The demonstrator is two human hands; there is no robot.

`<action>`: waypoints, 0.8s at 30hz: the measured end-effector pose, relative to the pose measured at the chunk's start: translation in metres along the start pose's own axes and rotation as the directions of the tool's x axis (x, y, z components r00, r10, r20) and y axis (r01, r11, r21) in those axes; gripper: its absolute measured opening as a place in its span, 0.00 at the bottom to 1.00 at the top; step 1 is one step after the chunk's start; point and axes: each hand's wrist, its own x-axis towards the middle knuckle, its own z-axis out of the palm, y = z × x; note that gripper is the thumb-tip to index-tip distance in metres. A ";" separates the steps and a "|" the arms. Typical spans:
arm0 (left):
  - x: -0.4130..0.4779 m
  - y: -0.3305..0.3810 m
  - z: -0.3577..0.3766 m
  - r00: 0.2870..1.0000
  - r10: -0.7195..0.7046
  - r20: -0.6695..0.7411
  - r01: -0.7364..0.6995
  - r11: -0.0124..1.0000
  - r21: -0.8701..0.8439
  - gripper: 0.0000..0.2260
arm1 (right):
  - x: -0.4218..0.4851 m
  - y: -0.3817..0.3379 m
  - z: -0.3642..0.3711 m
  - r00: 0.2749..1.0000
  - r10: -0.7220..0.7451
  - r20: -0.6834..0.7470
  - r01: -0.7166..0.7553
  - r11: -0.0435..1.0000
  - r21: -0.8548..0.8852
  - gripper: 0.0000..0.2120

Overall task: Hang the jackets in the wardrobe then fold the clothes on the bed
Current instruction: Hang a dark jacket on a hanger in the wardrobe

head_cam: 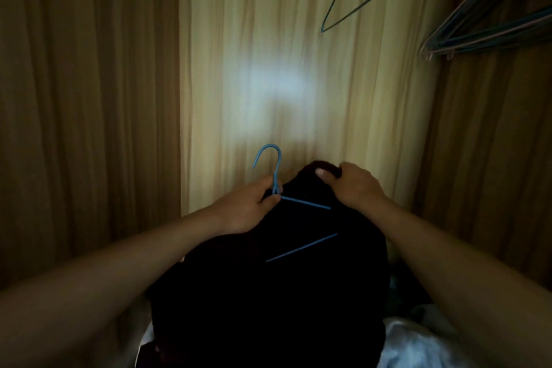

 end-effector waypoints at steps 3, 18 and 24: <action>0.003 -0.006 0.000 0.999 -0.040 0.007 0.040 0.999 -0.006 0.06 | -0.011 0.018 0.019 0.993 0.057 0.099 -0.079 0.970 0.230 0.34; 0.063 0.059 -0.072 0.984 0.088 -0.158 -0.083 0.996 0.042 0.04 | 0.027 -0.104 -0.144 0.907 -0.161 -0.389 0.314 0.874 0.370 0.19; 0.066 0.042 -0.100 0.938 -0.023 -0.346 0.016 1.000 -0.023 0.05 | -0.041 -0.102 -0.060 0.943 -0.332 -0.011 0.325 0.916 0.234 0.25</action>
